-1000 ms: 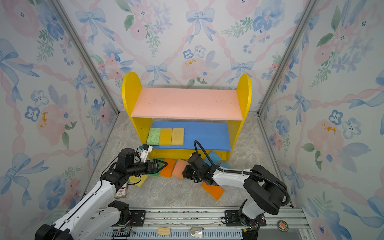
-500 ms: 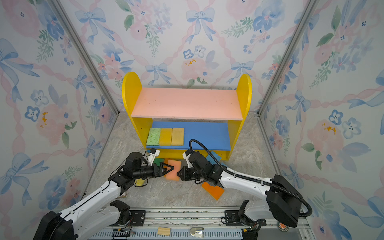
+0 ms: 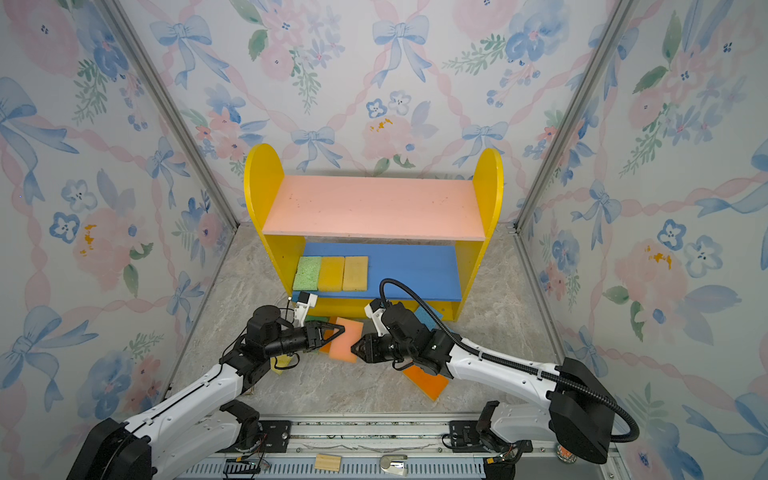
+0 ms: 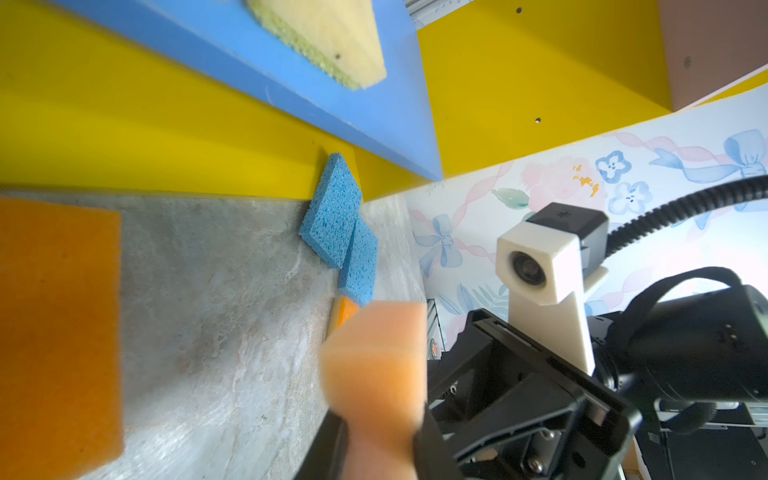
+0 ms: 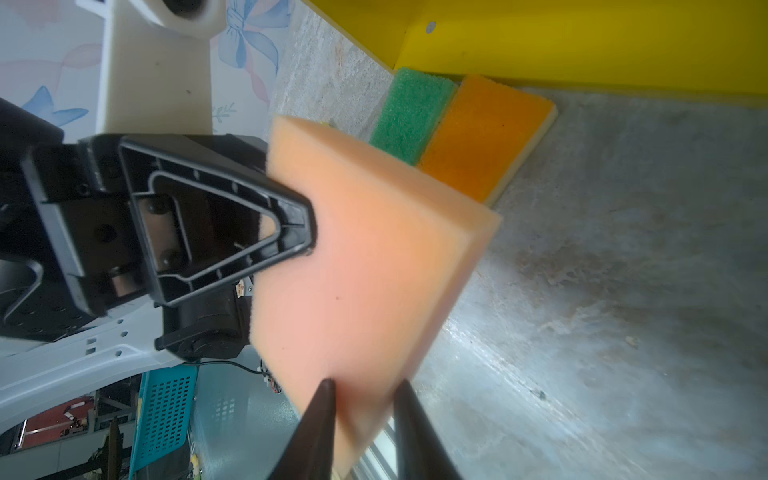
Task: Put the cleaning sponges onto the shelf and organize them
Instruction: 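Lift the peach sponge with the right gripper beside the left gripper, then carry the peach sponge onto the blue shelf beside the pale yellow sponge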
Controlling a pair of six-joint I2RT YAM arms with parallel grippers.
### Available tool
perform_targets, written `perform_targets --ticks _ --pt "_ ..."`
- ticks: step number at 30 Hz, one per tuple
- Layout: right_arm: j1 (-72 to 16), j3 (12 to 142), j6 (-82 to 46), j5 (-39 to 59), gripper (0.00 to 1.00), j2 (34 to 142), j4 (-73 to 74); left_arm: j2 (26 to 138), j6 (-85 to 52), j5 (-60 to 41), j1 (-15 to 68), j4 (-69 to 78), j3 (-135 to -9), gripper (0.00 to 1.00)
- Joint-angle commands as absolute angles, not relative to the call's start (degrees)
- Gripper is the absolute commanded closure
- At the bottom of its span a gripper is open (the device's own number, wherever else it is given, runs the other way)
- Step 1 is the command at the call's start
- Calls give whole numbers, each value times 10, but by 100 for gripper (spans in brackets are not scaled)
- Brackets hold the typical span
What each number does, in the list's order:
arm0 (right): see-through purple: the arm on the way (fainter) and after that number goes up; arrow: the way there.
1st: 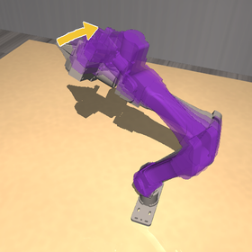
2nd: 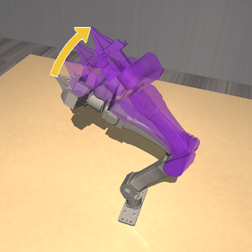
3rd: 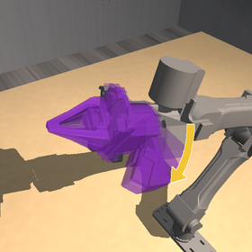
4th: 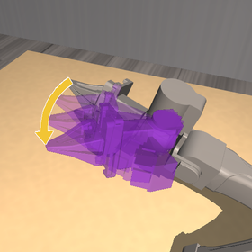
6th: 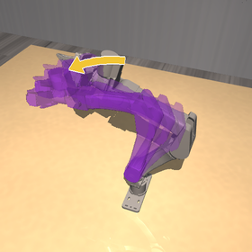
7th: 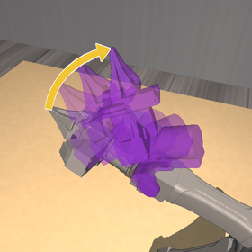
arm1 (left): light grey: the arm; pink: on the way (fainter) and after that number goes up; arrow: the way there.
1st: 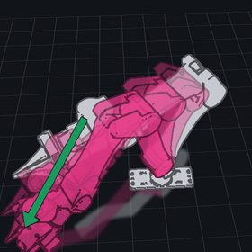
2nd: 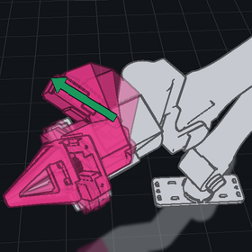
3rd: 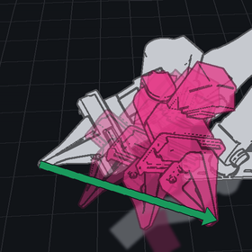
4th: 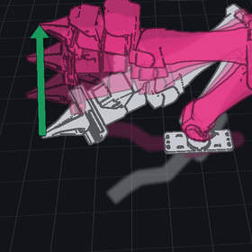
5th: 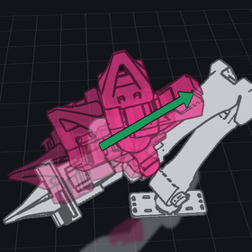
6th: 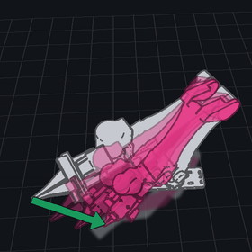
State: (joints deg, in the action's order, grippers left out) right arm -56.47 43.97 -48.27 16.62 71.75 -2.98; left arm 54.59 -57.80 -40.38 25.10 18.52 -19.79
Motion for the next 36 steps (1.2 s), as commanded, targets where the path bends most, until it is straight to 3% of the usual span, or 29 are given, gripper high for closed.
perform_targets --ticks 1,5,8,14,21,32,36 --pt "-565 442 -478 164 62 690 -36 536 -592 -415 252 210 -192 80" --pt "-548 406 -508 189 50 660 15 514 -651 -405 253 239 -191 81" --pt "-542 383 -528 205 34 636 55 487 -709 -384 253 272 -186 81" --pt "-544 384 -536 234 26 628 84 469 -786 -365 252 329 -181 82" --pt "-546 385 -553 241 27 632 135 467 -794 -374 253 341 -181 82" --pt "-546 396 -560 219 52 644 136 477 -796 -385 254 357 -177 82" --pt "-545 397 -560 212 60 643 133 481 -797 -391 254 359 -177 77"
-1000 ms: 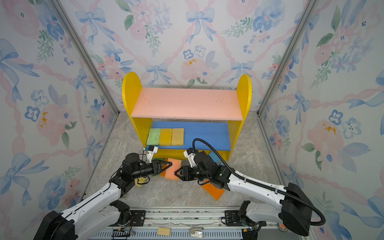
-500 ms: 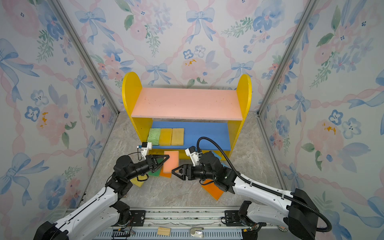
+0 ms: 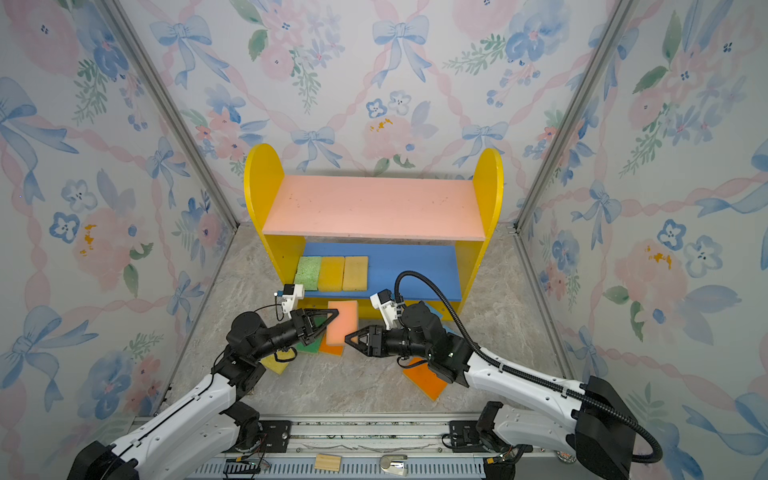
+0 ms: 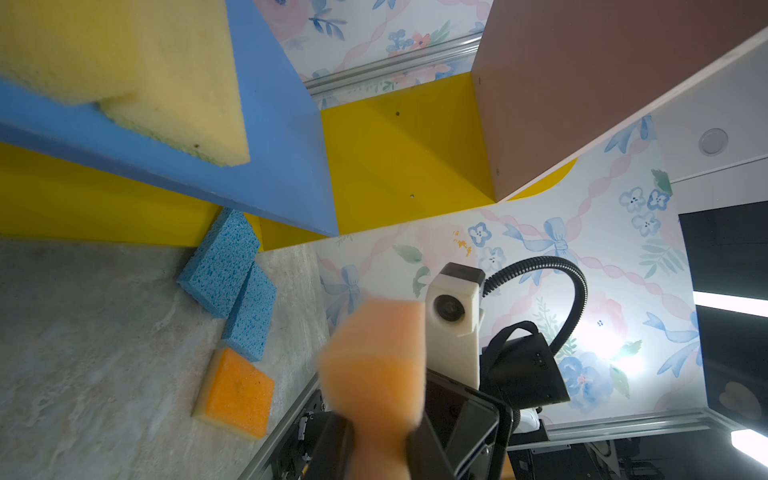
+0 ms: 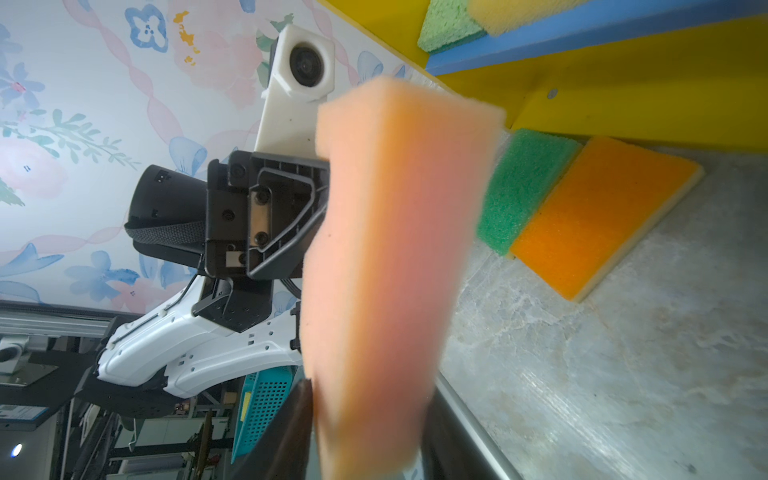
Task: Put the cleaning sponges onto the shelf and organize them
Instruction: 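Carry the peach sponge onto the blue shelf beside the pale yellow sponge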
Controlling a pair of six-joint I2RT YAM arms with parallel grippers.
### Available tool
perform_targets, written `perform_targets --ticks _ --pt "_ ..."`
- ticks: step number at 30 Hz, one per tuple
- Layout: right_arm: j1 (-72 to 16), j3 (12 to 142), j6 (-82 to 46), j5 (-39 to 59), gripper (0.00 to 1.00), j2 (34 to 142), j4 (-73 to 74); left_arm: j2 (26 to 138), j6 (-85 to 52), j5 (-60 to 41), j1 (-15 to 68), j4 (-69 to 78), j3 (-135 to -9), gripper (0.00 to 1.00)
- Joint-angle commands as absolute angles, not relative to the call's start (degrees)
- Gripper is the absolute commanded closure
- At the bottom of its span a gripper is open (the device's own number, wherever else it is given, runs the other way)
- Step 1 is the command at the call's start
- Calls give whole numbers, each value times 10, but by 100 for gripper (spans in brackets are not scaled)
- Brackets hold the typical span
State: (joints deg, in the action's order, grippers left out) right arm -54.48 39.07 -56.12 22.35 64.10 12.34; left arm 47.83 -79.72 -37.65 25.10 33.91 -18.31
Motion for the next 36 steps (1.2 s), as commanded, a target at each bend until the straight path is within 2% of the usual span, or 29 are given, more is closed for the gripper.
perform_targets --ticks 1,3,6,8,9,10,14,19,26,31,36 --pt "-545 397 -558 208 63 640 129 483 -797 -393 254 359 -177 73" --pt "-545 398 -553 199 67 634 119 486 -797 -395 254 359 -175 64" --pt "-541 398 -547 183 70 622 97 486 -795 -394 253 359 -172 41" --pt "-533 397 -543 179 70 612 82 485 -787 -399 249 359 -174 21" --pt "-527 398 -542 179 70 606 72 483 -782 -405 243 356 -176 5" --pt "-518 399 -540 178 70 600 60 481 -773 -411 234 347 -178 2" --pt "-462 417 -512 180 69 570 -14 458 -697 -427 185 236 -204 2" --pt "-362 470 -453 208 69 575 -122 446 -454 -369 118 -60 -311 2" --pt "-285 538 -393 239 69 645 -169 447 -361 -348 54 -100 -333 2" --pt "-271 574 -381 249 69 698 -162 429 -285 -293 39 -124 -331 2" --pt "-268 602 -375 259 69 741 -155 400 -278 -279 32 -125 -316 2"
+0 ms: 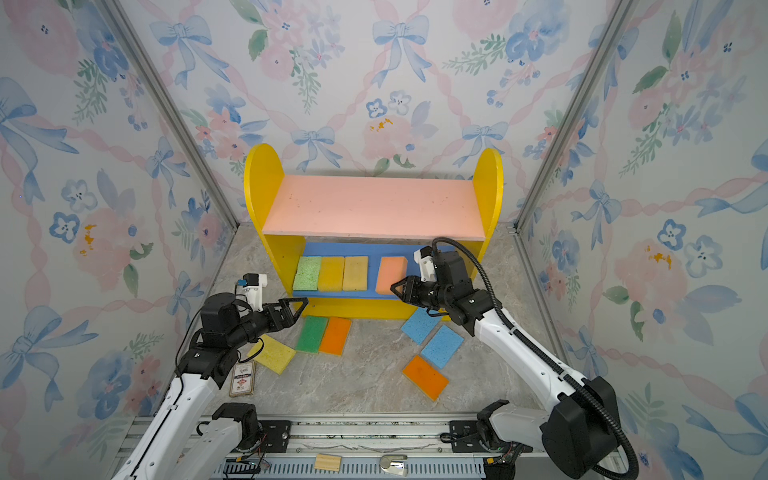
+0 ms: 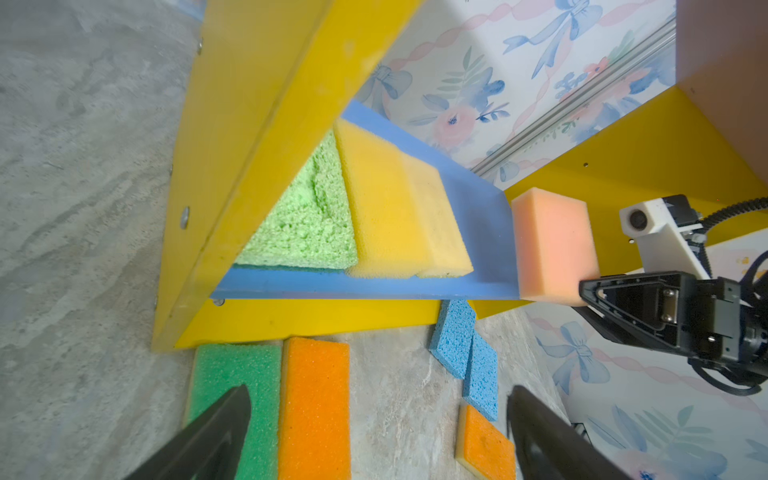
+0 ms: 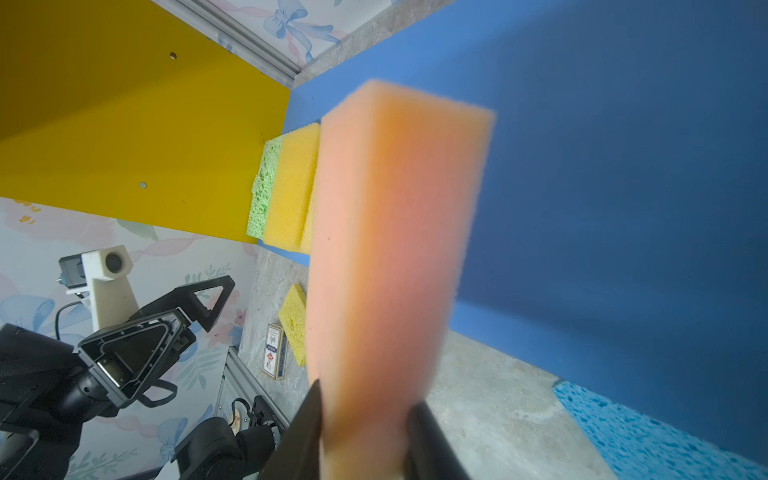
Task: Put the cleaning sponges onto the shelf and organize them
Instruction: 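Carry the peach sponge onto the blue shelf beside the pale yellow sponge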
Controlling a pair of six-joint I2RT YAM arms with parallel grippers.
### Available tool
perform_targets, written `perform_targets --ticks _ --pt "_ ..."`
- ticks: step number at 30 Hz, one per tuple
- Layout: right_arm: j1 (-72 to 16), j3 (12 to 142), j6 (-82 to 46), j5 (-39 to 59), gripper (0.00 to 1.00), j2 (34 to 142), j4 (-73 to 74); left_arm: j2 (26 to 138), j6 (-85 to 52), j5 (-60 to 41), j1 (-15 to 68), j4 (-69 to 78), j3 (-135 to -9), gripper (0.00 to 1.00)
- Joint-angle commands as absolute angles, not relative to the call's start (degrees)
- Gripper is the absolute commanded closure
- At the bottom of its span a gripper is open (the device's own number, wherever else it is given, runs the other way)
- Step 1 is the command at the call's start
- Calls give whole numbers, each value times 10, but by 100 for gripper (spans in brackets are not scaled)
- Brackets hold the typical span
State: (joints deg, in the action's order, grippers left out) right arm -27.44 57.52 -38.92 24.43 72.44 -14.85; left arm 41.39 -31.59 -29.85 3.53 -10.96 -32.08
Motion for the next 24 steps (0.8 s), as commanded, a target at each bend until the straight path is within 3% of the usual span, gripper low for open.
perform_targets --ticks 1,17,24 --pt "-267 606 -374 259 69 747 -154 396 -278 -275 32 -125 -316 2" --pt "-265 647 -374 282 69 823 -147 393 -286 -266 42 -124 -307 2" --pt "-262 664 -375 290 61 854 -154 391 -287 -264 43 -124 -307 2"
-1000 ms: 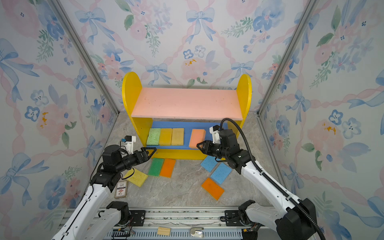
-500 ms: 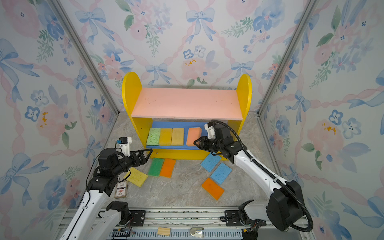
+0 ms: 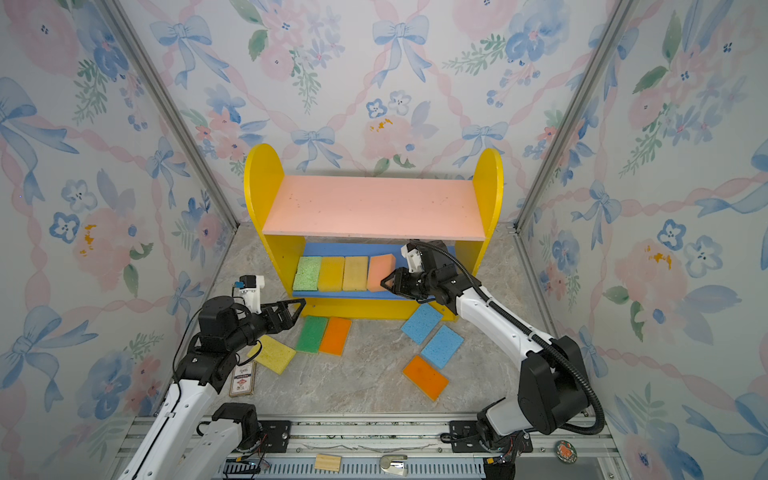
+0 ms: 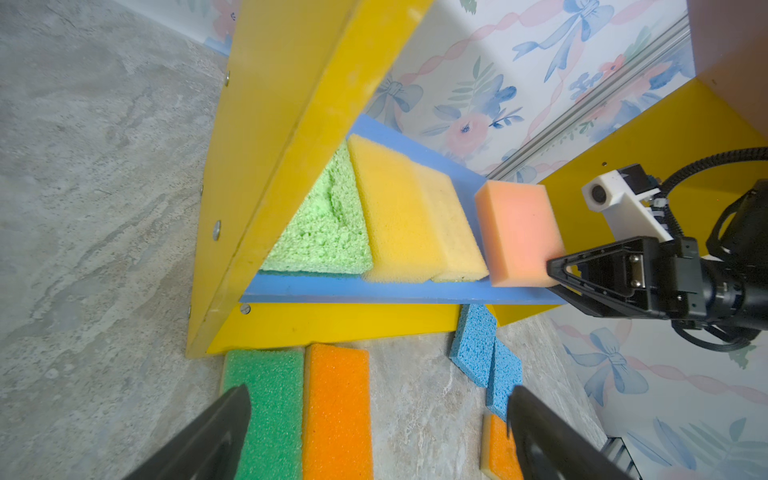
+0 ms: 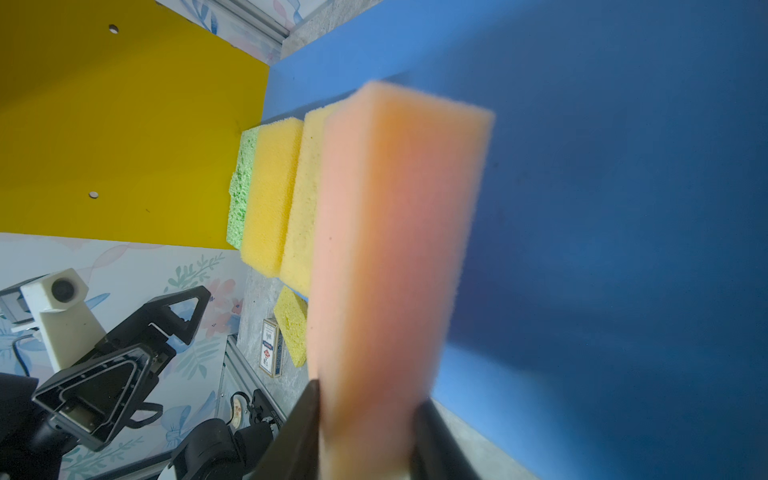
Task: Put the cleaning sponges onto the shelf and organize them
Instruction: 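Carry the peach sponge onto the blue shelf beside the pale yellow sponge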
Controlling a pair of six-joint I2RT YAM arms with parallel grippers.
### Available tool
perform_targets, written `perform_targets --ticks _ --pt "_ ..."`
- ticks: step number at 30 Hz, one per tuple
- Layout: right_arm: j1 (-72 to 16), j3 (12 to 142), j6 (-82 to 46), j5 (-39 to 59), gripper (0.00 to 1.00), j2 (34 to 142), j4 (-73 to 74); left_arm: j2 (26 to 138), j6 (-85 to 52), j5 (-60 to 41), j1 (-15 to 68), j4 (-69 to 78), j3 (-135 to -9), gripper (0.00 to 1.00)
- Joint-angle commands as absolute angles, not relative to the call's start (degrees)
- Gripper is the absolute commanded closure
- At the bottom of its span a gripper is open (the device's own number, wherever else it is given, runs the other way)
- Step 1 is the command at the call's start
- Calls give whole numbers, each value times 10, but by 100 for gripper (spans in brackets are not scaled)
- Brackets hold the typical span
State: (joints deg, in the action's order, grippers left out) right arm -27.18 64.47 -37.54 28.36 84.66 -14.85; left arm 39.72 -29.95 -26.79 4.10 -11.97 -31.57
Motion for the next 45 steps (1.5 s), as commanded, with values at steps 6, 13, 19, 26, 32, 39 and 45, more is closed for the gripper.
perform_targets --ticks 6,13,19,26,32,39,45 --pt "-257 669 -367 272 48 858 -177 388 -287 -265 44 -124 -308 2" --pt "-256 662 -361 236 45 838 -200 385 -287 -265 46 -124 -308 2" --pt "-257 666 -363 240 60 853 -187 384 -288 -265 49 -124 -307 2" --pt "-262 667 -372 244 64 870 -164 384 -288 -264 52 -124 -307 2" --pt "-272 674 -369 247 64 884 -161 382 -288 -261 53 -124 -307 2" --pt "-278 679 -363 243 59 890 -164 380 -289 -258 55 -124 -307 2" --pt "-279 687 -361 248 56 898 -171 381 -289 -258 57 -124 -307 2"
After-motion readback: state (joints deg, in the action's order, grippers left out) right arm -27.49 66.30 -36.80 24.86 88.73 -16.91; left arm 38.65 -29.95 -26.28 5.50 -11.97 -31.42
